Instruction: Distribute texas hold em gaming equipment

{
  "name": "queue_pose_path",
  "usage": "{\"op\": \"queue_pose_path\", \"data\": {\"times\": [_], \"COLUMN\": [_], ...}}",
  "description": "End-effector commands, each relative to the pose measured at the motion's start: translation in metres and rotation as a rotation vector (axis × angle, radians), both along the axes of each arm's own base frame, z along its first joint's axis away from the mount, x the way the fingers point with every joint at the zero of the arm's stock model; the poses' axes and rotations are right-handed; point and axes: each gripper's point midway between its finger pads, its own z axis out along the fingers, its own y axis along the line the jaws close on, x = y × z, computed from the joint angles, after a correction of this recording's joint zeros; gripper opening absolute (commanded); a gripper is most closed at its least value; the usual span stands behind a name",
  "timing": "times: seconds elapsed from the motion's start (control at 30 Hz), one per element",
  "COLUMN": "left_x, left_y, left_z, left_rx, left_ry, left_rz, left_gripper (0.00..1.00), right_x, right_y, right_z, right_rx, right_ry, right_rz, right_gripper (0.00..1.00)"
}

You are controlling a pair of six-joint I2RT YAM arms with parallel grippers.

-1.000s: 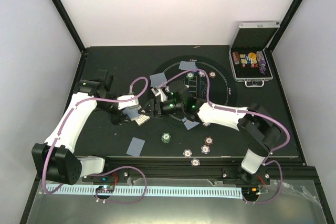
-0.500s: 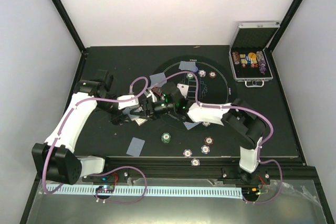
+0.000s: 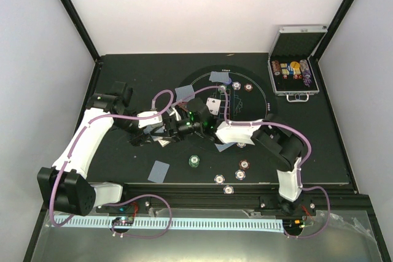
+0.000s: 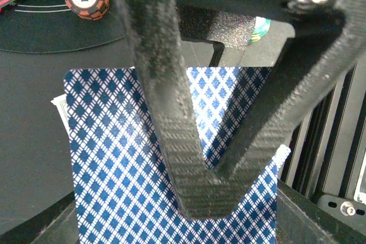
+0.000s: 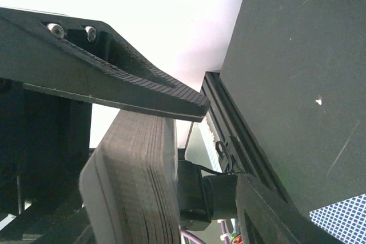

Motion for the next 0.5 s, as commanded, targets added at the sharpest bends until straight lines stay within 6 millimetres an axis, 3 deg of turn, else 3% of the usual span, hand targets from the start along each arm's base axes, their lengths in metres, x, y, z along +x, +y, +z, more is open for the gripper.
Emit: {"op": "queue_pose_path", "data": {"times": [0.0, 0.47], "left_x": [0.0, 0.0], "left_y": [-0.003, -0.004], "left_z": [0.006, 0.006], "left_rx": [-0.027, -0.029], "left_ry": [-0.01, -0.011], "left_rz": [-0.009, -0.008], "left_gripper": [0.02, 0.02], "right_x": [0.012, 0.023], "right_y": [-0.012, -0.038], "right_z": [-0.001, -0.006], "right_rx": [0.004, -0.087], "right_ry": [0.001, -0.051], "right_rz": [-0.027, -0.069], "right_gripper": [0.48, 0.35]}}
